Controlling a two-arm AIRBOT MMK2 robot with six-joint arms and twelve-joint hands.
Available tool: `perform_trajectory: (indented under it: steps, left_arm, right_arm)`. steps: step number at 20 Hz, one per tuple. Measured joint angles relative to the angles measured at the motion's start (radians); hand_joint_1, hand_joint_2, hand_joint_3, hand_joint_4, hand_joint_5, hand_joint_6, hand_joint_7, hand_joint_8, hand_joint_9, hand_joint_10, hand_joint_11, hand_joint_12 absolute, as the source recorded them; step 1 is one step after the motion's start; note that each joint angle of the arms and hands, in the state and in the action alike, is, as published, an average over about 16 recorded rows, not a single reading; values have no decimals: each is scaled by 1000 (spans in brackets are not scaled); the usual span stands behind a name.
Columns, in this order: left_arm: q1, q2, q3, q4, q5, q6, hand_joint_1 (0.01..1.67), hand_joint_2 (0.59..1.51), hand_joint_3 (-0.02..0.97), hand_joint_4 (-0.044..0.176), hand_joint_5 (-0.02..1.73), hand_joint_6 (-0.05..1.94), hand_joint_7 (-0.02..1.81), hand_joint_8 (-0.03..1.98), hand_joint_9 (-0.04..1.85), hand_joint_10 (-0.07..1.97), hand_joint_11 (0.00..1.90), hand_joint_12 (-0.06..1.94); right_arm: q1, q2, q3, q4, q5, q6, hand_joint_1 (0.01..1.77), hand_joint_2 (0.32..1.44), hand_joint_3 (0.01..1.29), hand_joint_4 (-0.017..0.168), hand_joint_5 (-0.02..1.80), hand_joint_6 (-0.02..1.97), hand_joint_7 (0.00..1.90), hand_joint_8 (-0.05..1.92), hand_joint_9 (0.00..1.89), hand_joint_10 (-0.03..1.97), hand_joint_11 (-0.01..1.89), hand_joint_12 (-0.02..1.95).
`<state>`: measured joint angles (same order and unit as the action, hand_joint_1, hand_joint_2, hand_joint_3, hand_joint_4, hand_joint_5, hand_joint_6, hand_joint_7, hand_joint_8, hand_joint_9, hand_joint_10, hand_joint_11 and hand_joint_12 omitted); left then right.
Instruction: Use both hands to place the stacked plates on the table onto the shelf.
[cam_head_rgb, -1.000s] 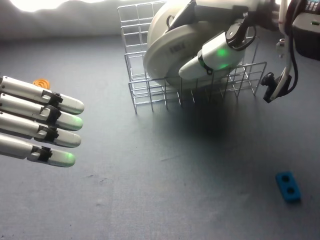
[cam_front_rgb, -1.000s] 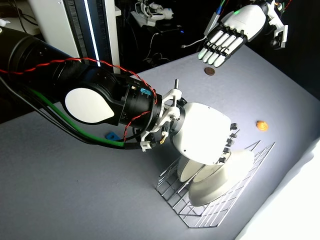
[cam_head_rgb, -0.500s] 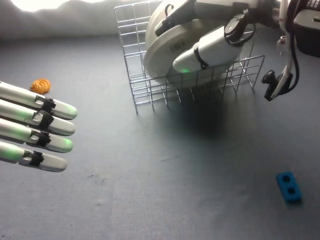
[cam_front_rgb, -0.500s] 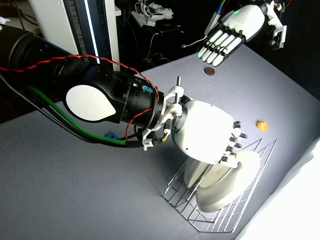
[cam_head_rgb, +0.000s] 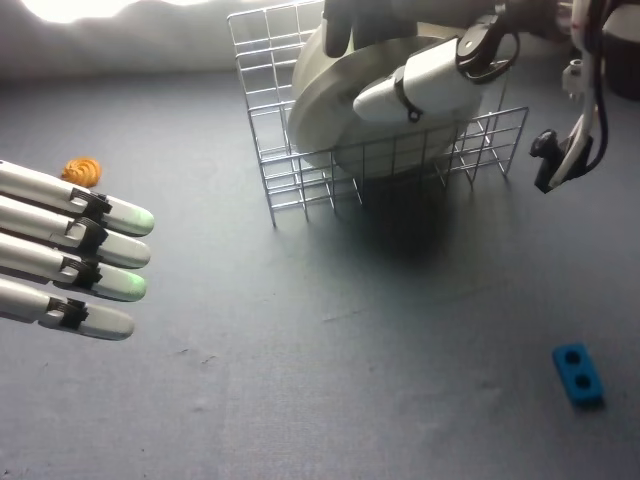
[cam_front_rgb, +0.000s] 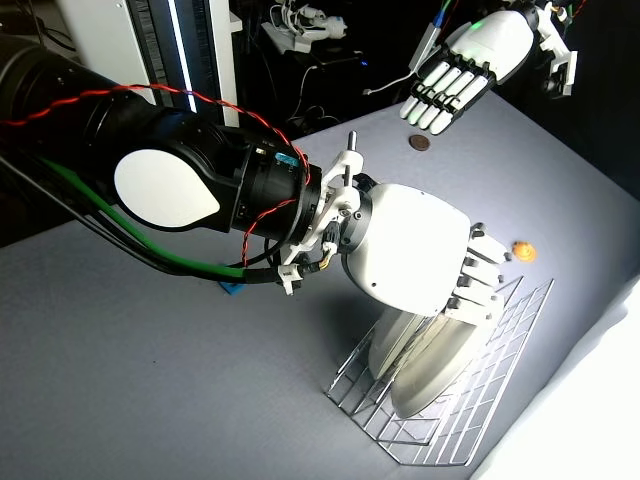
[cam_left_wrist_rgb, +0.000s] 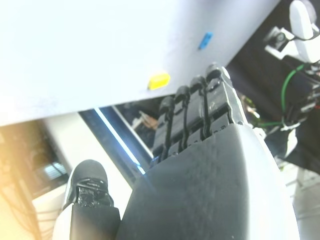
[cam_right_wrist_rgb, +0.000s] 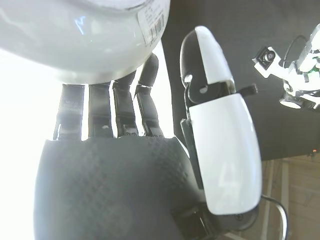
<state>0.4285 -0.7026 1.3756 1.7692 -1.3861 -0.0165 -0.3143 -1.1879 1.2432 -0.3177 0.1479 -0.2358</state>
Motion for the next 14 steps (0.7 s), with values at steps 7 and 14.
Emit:
perform_trajectory:
  steps: [7,14]
  left_arm:
    - [-1,-3,5,0,-2,0,17,1184,19,8,89,11,74,12,41,15,25,10]
    - [-2,-4,8,-1,-6,0,17,1198,19,7,335,52,330,259,264,364,160,540]
  right_arm:
    - [28,81,-131,0,-1,-89,910,1186,12,-4,159,1335,200,1521,187,1718,132,1903]
    - [26,172,-330,19,-25,-211,789,1180,13,-4,205,1482,252,1649,284,1783,284,1901]
